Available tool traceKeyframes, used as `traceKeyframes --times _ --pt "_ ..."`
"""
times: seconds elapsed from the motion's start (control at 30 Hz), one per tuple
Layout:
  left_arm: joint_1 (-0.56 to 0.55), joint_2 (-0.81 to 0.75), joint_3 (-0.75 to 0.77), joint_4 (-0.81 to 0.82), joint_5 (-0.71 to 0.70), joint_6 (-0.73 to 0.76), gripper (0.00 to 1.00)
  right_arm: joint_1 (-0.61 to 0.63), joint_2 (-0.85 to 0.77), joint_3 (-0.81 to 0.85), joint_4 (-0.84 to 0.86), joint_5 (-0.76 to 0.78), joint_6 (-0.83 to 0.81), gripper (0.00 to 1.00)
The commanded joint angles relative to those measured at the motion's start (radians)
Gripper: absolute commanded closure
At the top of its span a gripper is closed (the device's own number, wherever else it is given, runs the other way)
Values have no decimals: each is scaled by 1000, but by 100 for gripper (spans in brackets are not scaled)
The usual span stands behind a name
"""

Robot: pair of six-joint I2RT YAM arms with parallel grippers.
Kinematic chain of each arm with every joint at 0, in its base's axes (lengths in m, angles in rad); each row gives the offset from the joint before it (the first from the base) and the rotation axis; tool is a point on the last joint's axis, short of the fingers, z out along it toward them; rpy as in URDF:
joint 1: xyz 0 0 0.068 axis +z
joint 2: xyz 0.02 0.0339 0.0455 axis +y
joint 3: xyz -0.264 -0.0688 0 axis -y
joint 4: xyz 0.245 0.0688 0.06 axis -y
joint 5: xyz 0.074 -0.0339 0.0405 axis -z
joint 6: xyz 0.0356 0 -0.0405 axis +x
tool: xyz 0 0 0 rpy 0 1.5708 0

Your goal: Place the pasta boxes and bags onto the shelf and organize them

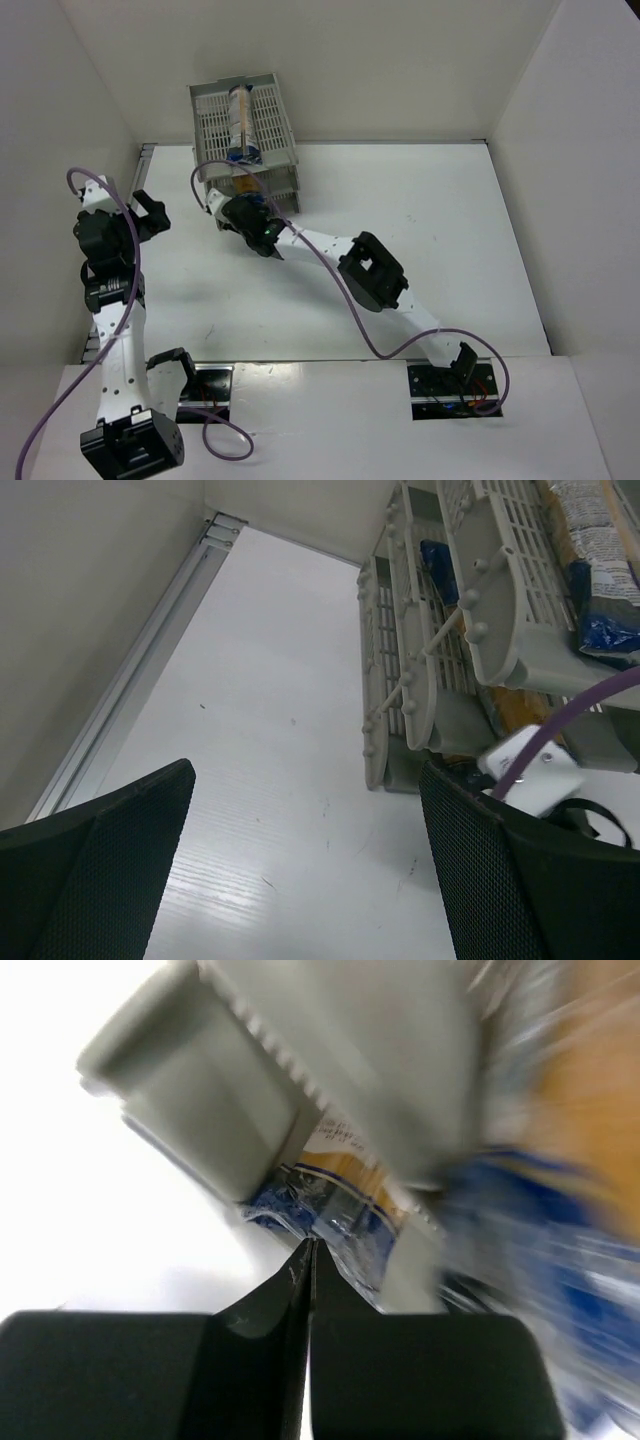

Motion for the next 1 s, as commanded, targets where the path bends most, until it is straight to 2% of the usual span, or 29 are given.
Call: traceKeyframes --times 0.0,0.07,0.13,0.17,0.23,0.27,0.3,0.33,0.37,0.4,0.5,0.53,0.57,0.63,0.67,0.8,0.87,0.97 --pt "6 -53 16 61 8 1 0 41 -209 22 -66 -87 54 100" --pt "6 -83 -5 61 8 -10 0 50 -300 -12 -126 -154 42 100" --pt "6 -107 -5 61 17 -22 0 50 -365 -90 -217 -258 -1 95" --pt "6 -129 -16 61 17 -33 0 50 -437 -124 -256 -292 -27 90" --pt "6 -151 -25 50 17 -42 0 50 -526 -266 -349 -383 -159 74" --pt "6 -174 -25 50 17 -51 0 50 -577 -320 -470 -473 -224 64" --pt "6 -185 -25 50 17 -51 0 50 -686 -442 -527 -493 -345 50" --pt "6 -197 -25 50 17 -60 0 50 -745 -511 -573 -494 -395 22" --pt "6 -218 -25 38 17 -60 0 50 -807 -586 -600 -422 -435 8" --pt "6 -228 -34 38 17 -73 0 50 -932 -754 -600 -358 -470 0" --pt "-3 -260 -35 17 17 -92 0 -41 -1106 -1019 -520 -143 -563 0" --pt "-3 -275 -44 16 17 -93 0 -99 -1188 -1043 -520 -124 -563 0" --pt "-3 -288 -44 6 17 -102 0 -234 -1220 -1053 -534 -112 -546 0" --pt "-15 -303 -44 -3 8 -102 0 -369 -1278 -1054 -558 -67 -506 0" --pt "-15 -314 -53 -4 8 -102 0 -492 -1293 -1054 -571 -67 -480 0" --pt "-15 -334 -53 -23 -12 -113 0 -693 -1379 -1014 -681 -46 -399 0" --pt "-15 -343 -53 -33 -12 -113 0 -756 -1422 -1005 -794 -82 -360 0" --pt "-15 -354 -53 -54 -32 -113 0 -942 -1442 -995 -922 -203 -322 0"
